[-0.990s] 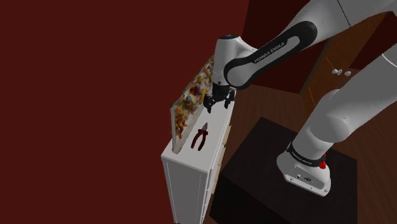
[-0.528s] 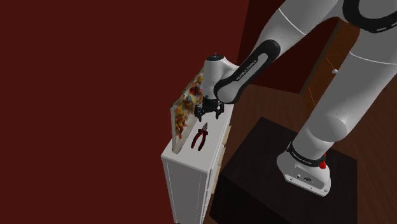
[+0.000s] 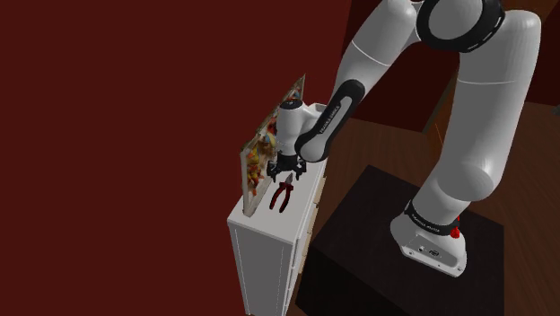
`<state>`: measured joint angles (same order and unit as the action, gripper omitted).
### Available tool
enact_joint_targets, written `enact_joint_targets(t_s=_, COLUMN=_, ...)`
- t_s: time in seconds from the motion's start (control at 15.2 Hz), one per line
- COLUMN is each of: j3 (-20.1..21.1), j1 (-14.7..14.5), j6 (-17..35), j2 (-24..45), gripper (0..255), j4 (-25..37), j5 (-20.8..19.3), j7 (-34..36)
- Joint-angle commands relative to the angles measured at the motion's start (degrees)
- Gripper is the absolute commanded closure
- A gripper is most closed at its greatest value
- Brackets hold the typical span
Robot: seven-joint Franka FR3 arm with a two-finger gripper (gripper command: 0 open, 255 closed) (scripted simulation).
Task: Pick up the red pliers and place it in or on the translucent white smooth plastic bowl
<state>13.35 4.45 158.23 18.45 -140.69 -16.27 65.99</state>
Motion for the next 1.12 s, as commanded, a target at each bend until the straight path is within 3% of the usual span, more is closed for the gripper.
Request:
enact_joint_targets(t_s=0.0, j3=-0.9, j1=-0.7, j6=1.2, j2=1.6, gripper=0, j4=0.4, j5=-1.2, j7=1.0)
enact_joint_targets(t_s=0.73, j3=-2.1, j1=-1.6, j6=2.9, j2=3.8, gripper=0, j4=0.9, j5=-2.6, j7=2.1)
enact_joint_targets(t_s=0.79, j3=-2.1, j1=-1.6, j6=2.9, j2=3.8, gripper=255, j4=0.9, j5=-2.6, j7=2.1)
enact_joint_targets(t_s=1.06, j3=-2.1, j1=-1.6, j6=2.9, j2=3.8, gripper=255, j4=0.9, j5=-2.6, j7=2.1)
